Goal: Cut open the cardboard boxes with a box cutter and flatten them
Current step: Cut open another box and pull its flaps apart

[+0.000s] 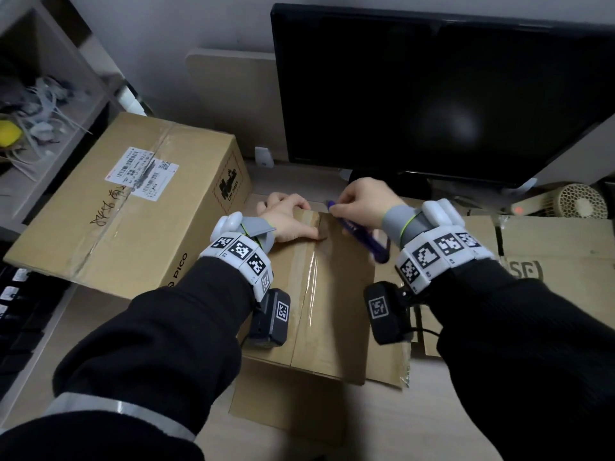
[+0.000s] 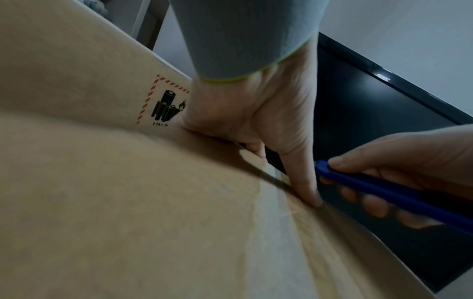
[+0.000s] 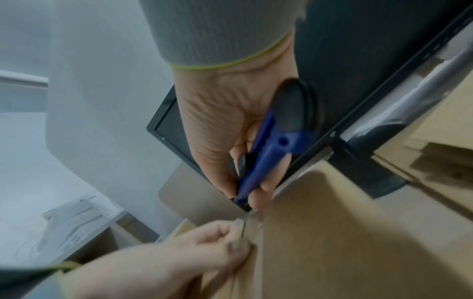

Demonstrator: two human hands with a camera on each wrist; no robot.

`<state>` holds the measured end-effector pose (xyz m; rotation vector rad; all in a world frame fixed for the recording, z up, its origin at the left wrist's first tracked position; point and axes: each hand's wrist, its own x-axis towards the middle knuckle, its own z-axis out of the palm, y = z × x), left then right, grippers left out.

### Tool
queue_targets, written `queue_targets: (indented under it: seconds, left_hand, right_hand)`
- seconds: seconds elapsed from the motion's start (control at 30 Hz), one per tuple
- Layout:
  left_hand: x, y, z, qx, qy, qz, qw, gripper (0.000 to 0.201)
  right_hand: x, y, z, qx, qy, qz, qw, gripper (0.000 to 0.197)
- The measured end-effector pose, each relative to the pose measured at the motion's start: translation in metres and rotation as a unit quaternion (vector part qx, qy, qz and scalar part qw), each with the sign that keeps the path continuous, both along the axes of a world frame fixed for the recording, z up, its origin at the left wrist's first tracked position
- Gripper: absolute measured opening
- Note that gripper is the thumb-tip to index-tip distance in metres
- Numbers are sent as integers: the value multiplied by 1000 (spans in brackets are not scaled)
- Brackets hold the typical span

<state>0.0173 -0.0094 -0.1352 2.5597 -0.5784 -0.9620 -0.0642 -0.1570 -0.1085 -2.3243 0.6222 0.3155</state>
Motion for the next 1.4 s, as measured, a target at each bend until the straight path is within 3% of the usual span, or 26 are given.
queue_targets:
  seconds: [0.1, 0.3, 0.5, 0.83, 1.07, 1.4]
  left_hand:
    - [2, 5, -2, -4, 7, -21, 1000, 43]
    - [3, 9, -4, -10, 5, -64, 998, 45]
    - [9, 6, -5, 37, -1, -97, 995, 51]
    - [15, 13, -5, 4, 23, -124, 992, 43]
    - [13, 13, 3, -24, 51, -105, 993, 43]
    - [10, 16, 1, -19, 28, -122, 992, 45]
  right_hand:
    - [0, 25, -12, 7, 13, -41, 999, 18]
    - [-7, 41, -17, -93, 13, -87, 992, 16]
    - [-9, 62, -16, -117, 37, -122, 985, 24]
    - [5, 83, -21, -178, 63, -193, 963, 21]
    - [4, 86, -22, -199, 64, -195, 958, 20]
    - [-12, 100, -24, -203, 64, -181, 960, 16]
